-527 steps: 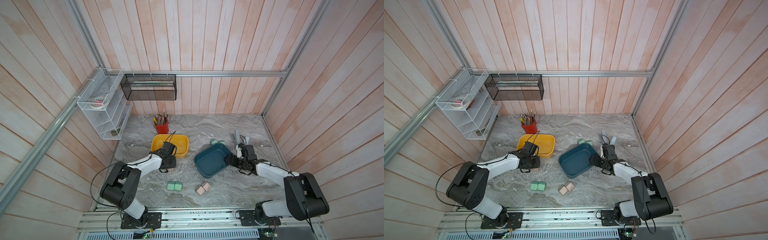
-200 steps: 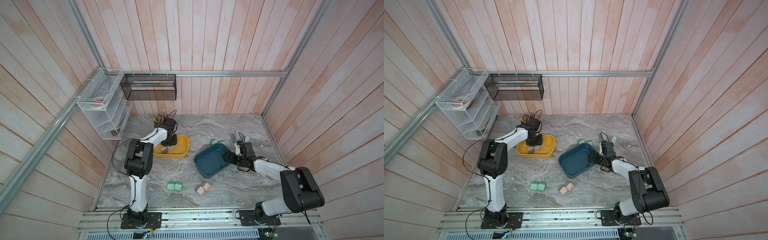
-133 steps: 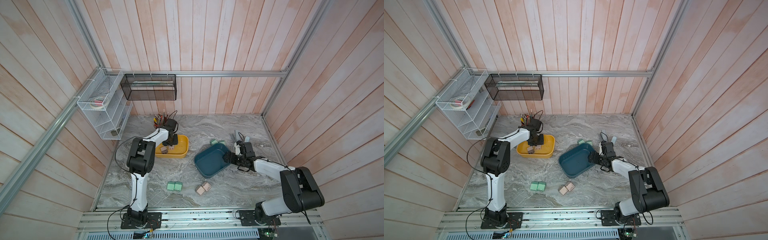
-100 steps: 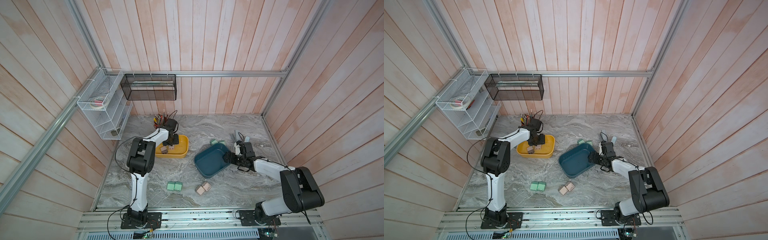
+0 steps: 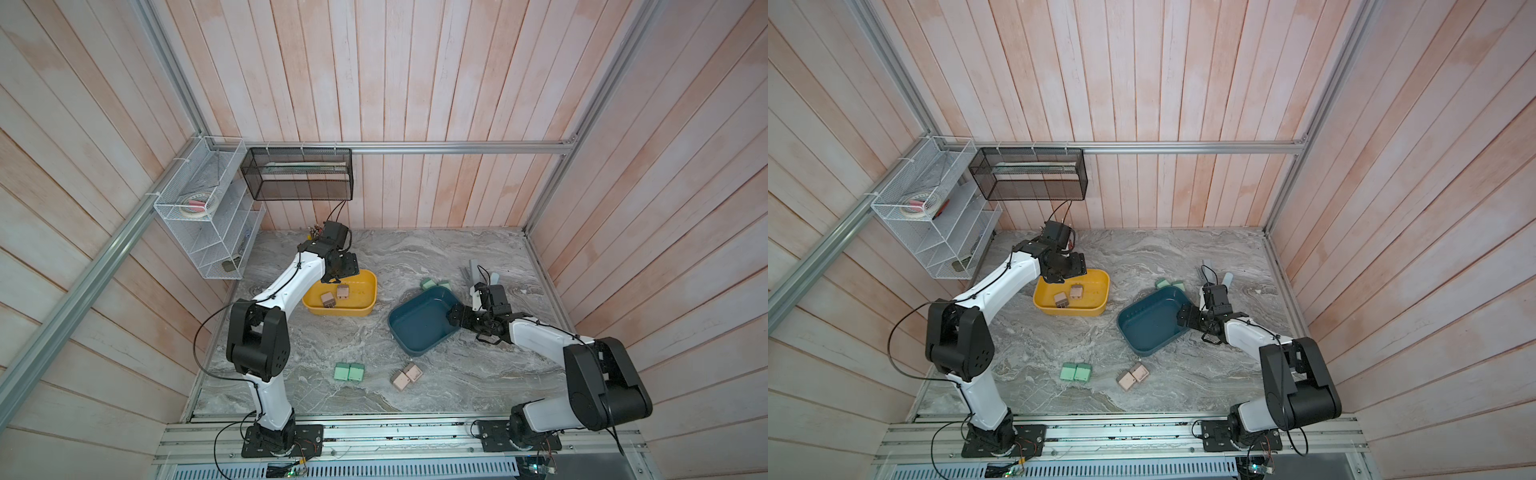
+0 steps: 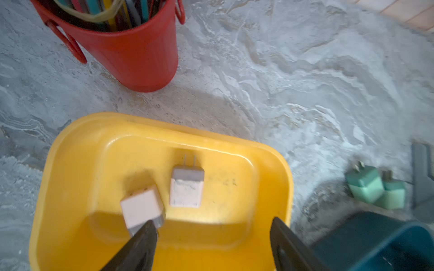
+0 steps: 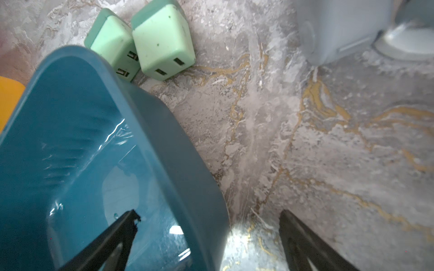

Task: Place the plugs by color into the storage box
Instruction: Place the plug in the storage box.

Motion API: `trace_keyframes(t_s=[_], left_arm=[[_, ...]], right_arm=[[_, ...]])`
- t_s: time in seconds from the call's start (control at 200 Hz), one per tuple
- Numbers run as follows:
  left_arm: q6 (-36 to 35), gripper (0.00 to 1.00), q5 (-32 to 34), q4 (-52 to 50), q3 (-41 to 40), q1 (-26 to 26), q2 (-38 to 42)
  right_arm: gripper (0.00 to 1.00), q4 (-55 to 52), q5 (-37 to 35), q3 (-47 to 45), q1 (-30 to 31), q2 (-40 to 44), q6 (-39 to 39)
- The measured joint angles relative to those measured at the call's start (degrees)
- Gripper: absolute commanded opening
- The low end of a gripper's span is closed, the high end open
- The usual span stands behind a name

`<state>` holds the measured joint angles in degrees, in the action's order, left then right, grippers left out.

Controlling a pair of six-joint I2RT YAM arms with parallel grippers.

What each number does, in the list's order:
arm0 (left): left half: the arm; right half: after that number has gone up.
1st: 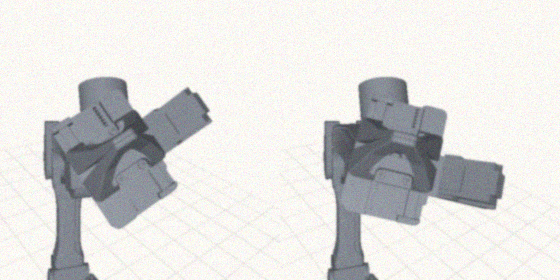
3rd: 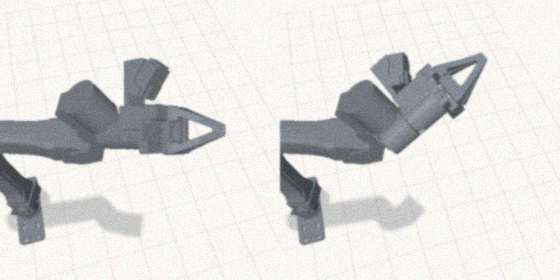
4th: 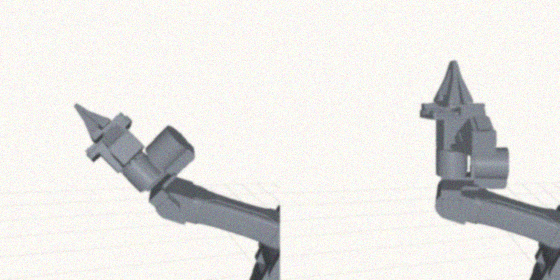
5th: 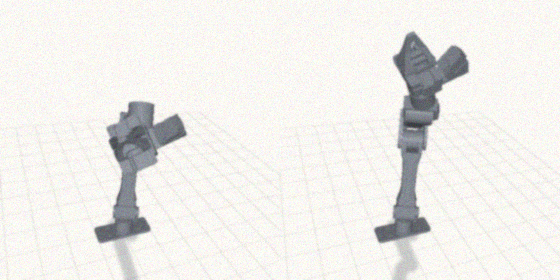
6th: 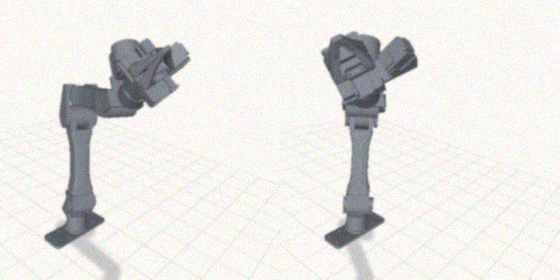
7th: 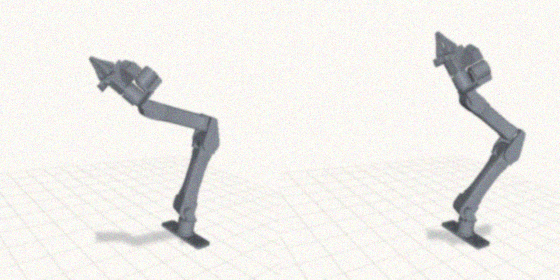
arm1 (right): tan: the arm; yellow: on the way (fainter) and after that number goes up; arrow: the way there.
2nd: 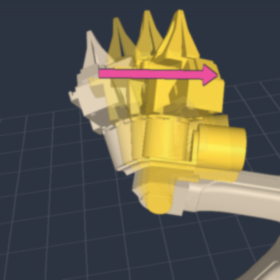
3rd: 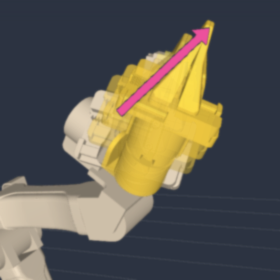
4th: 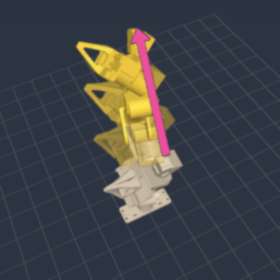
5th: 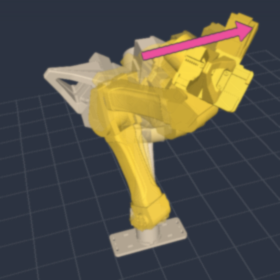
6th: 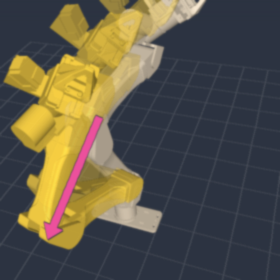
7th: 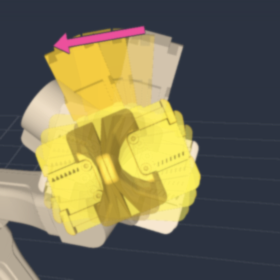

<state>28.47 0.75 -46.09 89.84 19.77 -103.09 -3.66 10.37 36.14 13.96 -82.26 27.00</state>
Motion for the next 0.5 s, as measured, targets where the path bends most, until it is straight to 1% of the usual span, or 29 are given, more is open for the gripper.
trace_keyframes(t_s=[0.09,0.17,0.33,0.5], left_arm=[[3.5,0.78,-0.8,-1.9,-3.0,3.3,3.6],[7.9,0.78,-2.5,-3.7,-7.5,6.6,6.3],[16.3,0.78,-4.9,-6.5,-15.3,11.8,9.0],[22.3,0.78,-7.6,-8.2,-17.5,16.6,9.6]], right_arm=[[0.97,0.0,0.0,-0.4,0.0,1.4,0.6],[0.97,0.1,0.0,-1.1,0.0,2.6,1.5],[0.97,0.9,0.0,-3.5,0.6,3.8,3.6],[0.97,0.8,-1.1,-4.2,4.5,4.1,5.9]])
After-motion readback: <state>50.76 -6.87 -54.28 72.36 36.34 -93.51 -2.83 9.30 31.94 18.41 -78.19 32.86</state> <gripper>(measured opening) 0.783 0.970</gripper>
